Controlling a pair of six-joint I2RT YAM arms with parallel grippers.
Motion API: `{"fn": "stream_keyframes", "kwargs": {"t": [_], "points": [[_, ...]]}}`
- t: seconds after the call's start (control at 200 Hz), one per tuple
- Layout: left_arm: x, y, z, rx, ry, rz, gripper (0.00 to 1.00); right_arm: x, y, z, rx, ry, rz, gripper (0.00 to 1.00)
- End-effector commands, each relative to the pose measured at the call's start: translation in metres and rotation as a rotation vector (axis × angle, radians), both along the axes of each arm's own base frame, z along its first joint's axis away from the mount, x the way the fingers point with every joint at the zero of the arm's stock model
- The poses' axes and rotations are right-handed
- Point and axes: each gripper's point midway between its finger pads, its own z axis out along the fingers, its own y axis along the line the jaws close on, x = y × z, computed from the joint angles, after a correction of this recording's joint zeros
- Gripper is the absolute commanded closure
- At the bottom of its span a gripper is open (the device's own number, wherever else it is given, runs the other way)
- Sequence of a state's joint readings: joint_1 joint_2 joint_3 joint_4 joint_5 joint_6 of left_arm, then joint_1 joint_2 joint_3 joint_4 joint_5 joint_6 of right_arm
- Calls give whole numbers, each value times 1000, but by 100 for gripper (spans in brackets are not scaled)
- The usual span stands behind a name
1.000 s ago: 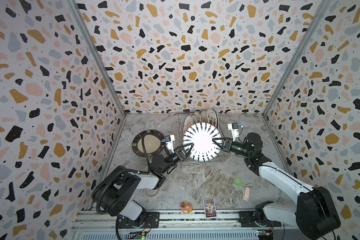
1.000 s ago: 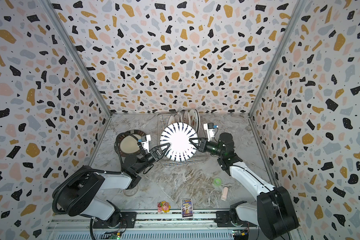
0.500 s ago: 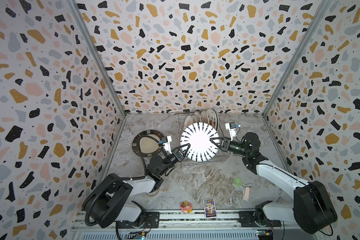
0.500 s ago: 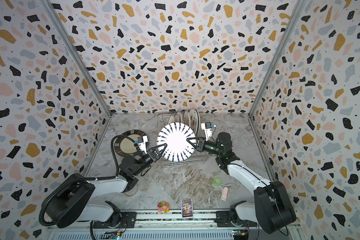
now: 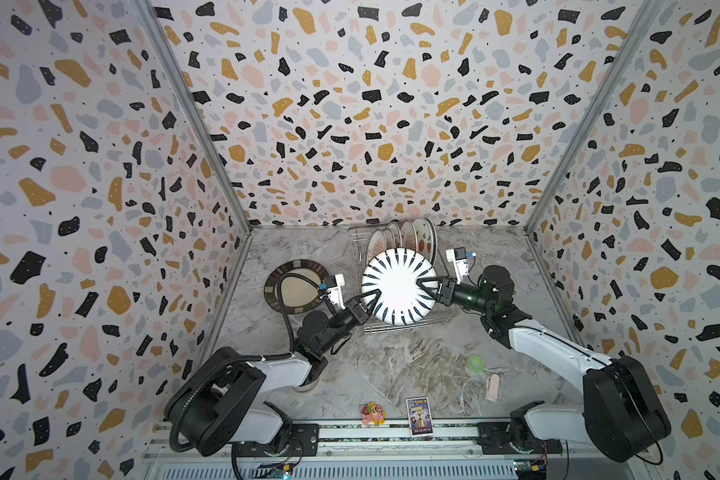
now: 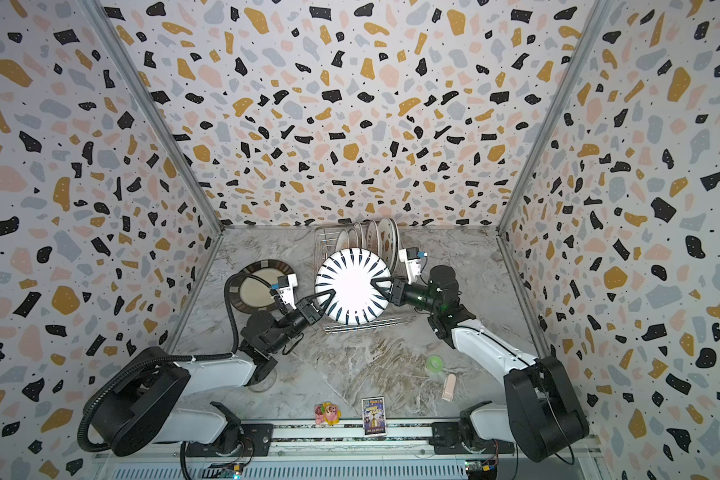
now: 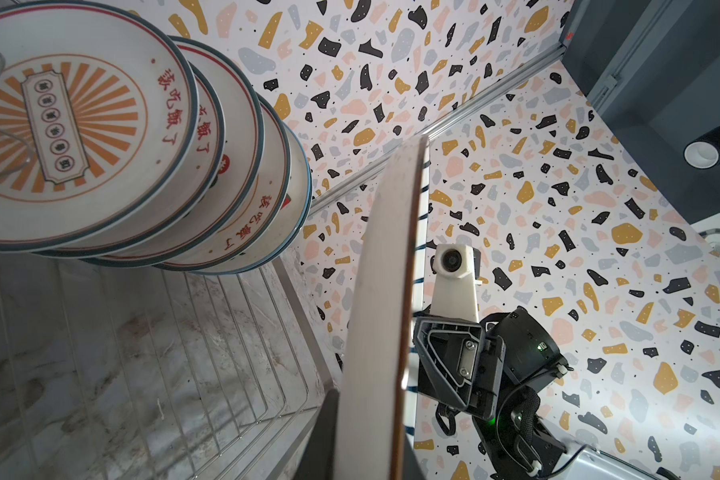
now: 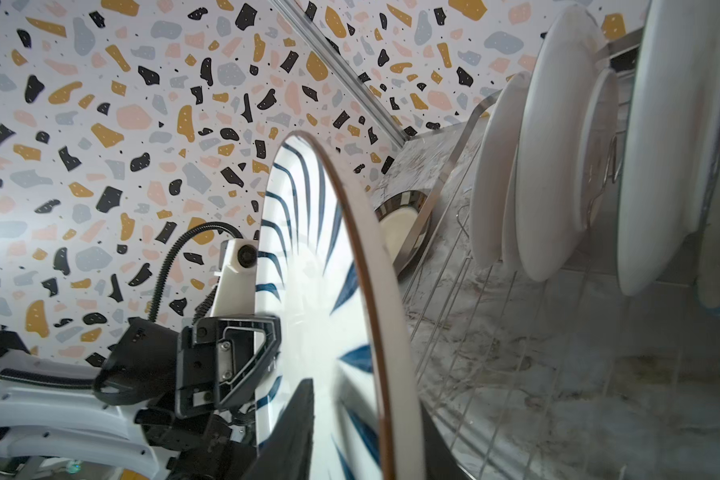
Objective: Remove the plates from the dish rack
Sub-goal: 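Close the left gripper on the blue-striped plate's rim beside the right gripper, then open the right gripper and carry the plate toward the dark-rimmed plate with the left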
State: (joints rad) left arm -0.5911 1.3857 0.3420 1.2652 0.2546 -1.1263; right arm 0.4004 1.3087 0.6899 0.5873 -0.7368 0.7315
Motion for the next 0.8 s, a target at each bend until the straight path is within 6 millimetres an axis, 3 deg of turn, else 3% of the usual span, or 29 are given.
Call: {"fn": "stream_keyframes", "kwargs": {"t": [0.0,0.24,0.34,0.35,0.355,0.37,0.796], "points": [[-3,6,32,-95,-86,21,100,-1,5,29,16,-115,22,49],[0,14,32,-147,-51,56,100,2,1,26,-1,-117,-11,21],[0,13,34,-164,-46,50,100,6,-1,23,-13,-112,-39,16],[0,13,34,-163,-46,48,100,6,-1,23,-15,-111,-42,12],[0,13,34,-163,-45,49,100,7,-2,22,-17,-110,-46,4],[0,13,35,-164,-44,48,100,7,-2,21,-19,-109,-49,0],[6,24,35,-168,-36,91,100,14,-11,23,-46,-125,-116,1]]}}
